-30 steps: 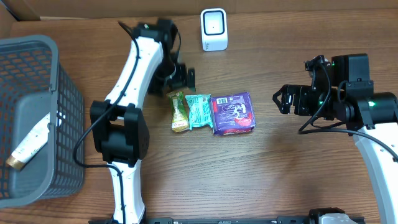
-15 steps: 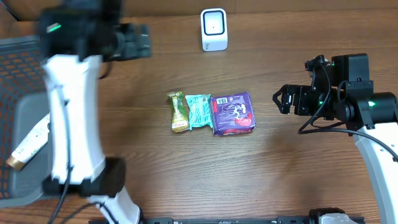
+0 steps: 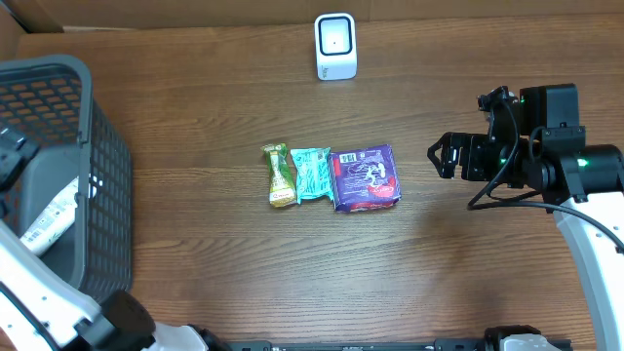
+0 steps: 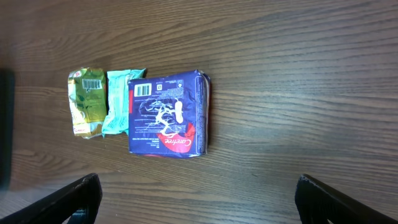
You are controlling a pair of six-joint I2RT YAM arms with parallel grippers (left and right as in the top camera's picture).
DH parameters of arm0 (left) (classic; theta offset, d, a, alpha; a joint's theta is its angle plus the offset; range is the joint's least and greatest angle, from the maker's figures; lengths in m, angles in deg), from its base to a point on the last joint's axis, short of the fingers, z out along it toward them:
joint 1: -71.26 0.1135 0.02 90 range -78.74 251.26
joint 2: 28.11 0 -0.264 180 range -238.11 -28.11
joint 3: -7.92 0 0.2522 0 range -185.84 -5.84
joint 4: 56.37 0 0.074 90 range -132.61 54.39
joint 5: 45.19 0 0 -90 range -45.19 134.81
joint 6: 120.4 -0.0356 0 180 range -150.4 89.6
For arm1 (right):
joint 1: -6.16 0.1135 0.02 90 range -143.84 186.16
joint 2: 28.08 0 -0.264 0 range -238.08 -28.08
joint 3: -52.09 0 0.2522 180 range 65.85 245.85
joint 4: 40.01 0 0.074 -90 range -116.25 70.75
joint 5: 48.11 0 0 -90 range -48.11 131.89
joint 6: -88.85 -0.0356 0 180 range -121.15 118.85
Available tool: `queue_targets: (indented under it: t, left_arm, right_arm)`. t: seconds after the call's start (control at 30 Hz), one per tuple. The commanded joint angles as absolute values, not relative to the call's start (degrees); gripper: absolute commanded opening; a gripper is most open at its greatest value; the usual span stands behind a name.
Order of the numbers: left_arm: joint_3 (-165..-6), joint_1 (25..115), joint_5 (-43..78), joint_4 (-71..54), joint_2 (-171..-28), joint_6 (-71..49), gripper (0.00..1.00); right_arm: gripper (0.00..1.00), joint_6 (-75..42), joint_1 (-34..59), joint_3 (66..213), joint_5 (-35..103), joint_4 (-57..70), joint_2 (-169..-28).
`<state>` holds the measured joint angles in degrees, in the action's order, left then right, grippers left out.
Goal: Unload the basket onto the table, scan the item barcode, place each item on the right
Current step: 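Reach the left gripper into the basket and grasp the white bottle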
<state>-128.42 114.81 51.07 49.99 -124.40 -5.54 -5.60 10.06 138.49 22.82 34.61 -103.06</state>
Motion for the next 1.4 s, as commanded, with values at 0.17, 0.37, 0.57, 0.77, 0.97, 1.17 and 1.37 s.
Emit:
queue_targets:
  t: [0.17,0.37,0.57,0.77,0.97,1.17,1.37]
  left_arm:
    - [-120.71,120.43,41.23,43.83,-131.20,3.88,1.00]
    - [-120.69,119.97,42.48,43.04,-138.04,3.92,0.99]
    - [-120.69,119.99,46.94,43.13,-143.26,10.09,1.00]
    - [-120.66,118.90,52.82,41.75,-145.88,17.43,1.00]
    - [-118.87,115.73,62.96,39.57,-145.97,22.74,1.00]
    - [-112.29,114.42,64.90,33.64,-145.97,27.55,1.00]
    - [-104.69,114.35,64.93,22.87,-145.97,27.97,0.99]
  right_arm:
    - [1.00,-5.21,10.25,138.86,22.97,34.28,-103.13]
    - [1.00,-5.19,10.25,138.86,22.97,34.28,-103.13]
    - [1.00,-5.21,10.25,138.86,22.97,34.28,-103.13]
    - [1.00,-5.21,10.25,138.86,22.97,34.28,-103.13]
    - [1.00,-5.19,10.25,138.86,22.97,34.28,-103.13]
    - [1.00,-5.21,10.25,138.86,22.97,34.28,-103.13]
    - [1.00,-5.21,10.25,138.86,22.97,34.28,-103.13]
